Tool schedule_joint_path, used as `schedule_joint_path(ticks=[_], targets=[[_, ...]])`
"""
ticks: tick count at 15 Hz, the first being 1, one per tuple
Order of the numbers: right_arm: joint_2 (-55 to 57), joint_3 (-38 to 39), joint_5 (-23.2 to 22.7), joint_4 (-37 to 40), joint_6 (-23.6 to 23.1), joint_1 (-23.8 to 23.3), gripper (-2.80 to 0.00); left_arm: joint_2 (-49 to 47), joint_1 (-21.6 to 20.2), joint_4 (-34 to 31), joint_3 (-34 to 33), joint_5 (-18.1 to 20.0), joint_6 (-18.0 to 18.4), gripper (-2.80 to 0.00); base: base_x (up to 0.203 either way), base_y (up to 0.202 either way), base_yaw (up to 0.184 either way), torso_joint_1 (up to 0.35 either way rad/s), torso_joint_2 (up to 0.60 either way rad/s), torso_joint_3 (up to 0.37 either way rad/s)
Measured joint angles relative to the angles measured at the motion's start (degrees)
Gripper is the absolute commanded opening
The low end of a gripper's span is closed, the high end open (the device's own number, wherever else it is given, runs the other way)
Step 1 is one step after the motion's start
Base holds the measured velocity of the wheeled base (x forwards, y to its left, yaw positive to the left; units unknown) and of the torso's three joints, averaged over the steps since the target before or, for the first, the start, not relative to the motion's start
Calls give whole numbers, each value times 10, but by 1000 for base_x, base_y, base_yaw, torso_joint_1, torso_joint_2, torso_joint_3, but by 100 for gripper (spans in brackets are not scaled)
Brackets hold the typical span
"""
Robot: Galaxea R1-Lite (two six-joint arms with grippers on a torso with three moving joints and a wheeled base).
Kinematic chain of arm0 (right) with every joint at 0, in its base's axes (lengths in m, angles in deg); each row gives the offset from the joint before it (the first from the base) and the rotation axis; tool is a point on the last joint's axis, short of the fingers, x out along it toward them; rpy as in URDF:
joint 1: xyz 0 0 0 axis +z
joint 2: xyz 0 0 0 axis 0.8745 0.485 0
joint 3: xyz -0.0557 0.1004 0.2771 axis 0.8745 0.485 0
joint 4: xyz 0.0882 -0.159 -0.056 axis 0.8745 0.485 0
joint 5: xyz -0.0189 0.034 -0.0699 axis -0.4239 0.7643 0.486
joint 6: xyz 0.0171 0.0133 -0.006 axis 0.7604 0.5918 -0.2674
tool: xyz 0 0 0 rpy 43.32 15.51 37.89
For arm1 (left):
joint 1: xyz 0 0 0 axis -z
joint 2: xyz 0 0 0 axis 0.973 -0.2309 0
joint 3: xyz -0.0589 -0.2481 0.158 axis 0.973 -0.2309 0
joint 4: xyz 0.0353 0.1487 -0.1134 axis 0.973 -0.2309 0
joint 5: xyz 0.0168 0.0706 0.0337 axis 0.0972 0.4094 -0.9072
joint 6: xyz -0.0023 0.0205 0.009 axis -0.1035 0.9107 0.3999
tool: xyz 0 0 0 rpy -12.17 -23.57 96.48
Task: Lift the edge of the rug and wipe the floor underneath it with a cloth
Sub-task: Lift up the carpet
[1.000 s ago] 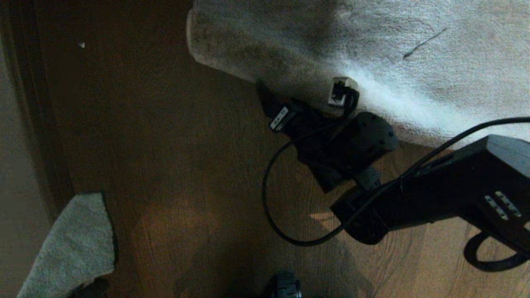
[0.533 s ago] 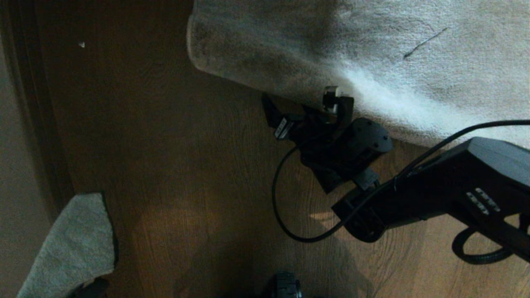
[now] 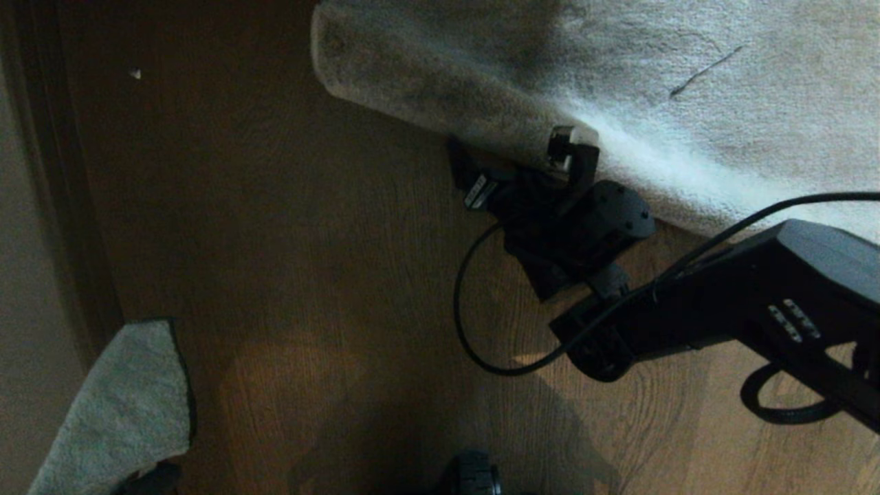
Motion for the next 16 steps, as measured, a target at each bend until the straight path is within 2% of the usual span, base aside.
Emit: schedule_joint_path(ticks=[3, 5, 7, 10, 12, 16], targets=[[-23, -29, -7, -1, 37, 0, 0, 0, 0, 0, 0, 0, 0, -280, 0, 0, 0, 0, 0, 0], [-47, -32, -28, -1, 58, 0, 0, 0, 0, 0, 0, 0, 0, -280, 0, 0, 0, 0, 0, 0], [-73, -32, -48, -1, 80, 0, 0, 0, 0, 0, 0, 0, 0, -280, 0, 0, 0, 0, 0, 0], [-92, -6, -50, -1, 95, 8, 0, 0, 0, 0, 0, 0, 0, -280, 0, 0, 0, 0, 0, 0], [-94, 31, -43, -2, 94, 18, 0, 0, 0, 0, 0, 0, 0, -280, 0, 0, 0, 0, 0, 0], [-73, 67, 22, 0, 95, 30, 0, 0, 0, 0, 0, 0, 0, -280, 0, 0, 0, 0, 0, 0]])
